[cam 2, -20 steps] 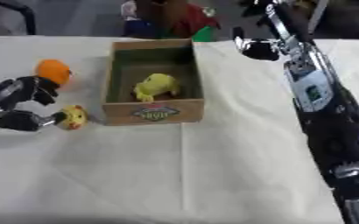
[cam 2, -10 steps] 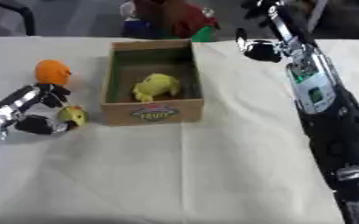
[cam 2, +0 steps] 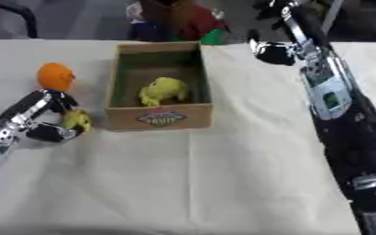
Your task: Pick up objects on the table and place them in the box.
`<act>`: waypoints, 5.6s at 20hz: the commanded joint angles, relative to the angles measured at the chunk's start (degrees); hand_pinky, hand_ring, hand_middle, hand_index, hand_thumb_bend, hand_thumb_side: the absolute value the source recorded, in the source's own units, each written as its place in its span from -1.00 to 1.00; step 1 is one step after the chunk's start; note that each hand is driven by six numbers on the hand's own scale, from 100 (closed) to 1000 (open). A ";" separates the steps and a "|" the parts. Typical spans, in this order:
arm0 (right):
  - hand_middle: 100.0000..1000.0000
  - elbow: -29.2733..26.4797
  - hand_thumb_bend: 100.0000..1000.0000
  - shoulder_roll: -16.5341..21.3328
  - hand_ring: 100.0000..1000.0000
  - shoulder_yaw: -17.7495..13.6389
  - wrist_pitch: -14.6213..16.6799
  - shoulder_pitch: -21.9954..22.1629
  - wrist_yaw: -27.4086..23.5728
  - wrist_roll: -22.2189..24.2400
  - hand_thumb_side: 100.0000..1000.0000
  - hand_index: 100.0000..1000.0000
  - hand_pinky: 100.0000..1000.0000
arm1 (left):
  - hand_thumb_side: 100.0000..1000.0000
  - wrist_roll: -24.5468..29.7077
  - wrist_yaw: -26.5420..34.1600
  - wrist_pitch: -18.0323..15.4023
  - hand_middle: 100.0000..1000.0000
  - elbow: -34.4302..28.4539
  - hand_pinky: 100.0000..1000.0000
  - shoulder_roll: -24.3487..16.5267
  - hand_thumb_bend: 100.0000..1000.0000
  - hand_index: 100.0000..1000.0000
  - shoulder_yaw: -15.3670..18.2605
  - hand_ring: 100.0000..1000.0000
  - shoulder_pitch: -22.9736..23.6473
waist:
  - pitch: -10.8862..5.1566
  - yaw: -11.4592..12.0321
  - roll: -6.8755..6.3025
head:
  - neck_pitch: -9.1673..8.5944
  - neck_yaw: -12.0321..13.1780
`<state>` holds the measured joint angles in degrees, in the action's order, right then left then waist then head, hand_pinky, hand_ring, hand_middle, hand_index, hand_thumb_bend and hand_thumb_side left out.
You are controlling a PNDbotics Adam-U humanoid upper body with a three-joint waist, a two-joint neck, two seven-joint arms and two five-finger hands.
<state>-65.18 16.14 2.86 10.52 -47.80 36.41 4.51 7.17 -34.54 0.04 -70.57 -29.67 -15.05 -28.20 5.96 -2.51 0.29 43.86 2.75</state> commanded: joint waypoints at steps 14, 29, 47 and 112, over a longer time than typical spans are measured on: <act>0.21 -1.22 -1.00 0.34 0.52 -0.17 -0.07 -0.58 -0.30 -0.07 -1.00 0.63 0.27 | -1.00 -6.65 3.80 3.00 -0.66 -12.66 0.00 -4.83 -0.63 -0.22 2.86 -0.44 -3.42 | -1.05 -0.34 -0.32 | 0.26 -0.20; 0.20 -1.79 -1.00 -2.65 0.52 1.12 0.77 -0.70 -1.03 1.28 -1.00 0.62 0.26 | -1.00 -3.70 0.87 -5.09 -0.42 7.04 0.12 6.47 -0.47 -0.02 1.58 -0.22 -20.06 | -0.94 -5.25 -0.37 | 0.26 3.18; 0.20 -1.49 -1.00 -2.28 0.52 0.92 0.92 -0.02 -0.92 1.62 -1.00 0.62 0.26 | -1.00 -4.49 11.54 -2.89 0.36 -5.11 0.50 0.32 0.19 0.64 6.75 0.43 -15.77 | -0.86 -4.87 -1.05 | 0.26 2.51; 0.19 -0.86 -1.00 -2.92 0.53 0.91 1.61 0.47 -1.55 2.00 -1.00 0.62 0.27 | -1.00 0.84 5.92 -3.30 0.01 3.46 0.28 1.98 -0.21 0.36 0.14 0.12 -16.91 | -0.41 -6.56 -0.58 | 0.26 2.31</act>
<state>-65.33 12.76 3.91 11.91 -46.15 35.07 6.51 6.74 -27.75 -2.65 -67.13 -27.51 -14.66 -43.59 6.63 -9.04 -0.28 43.86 4.90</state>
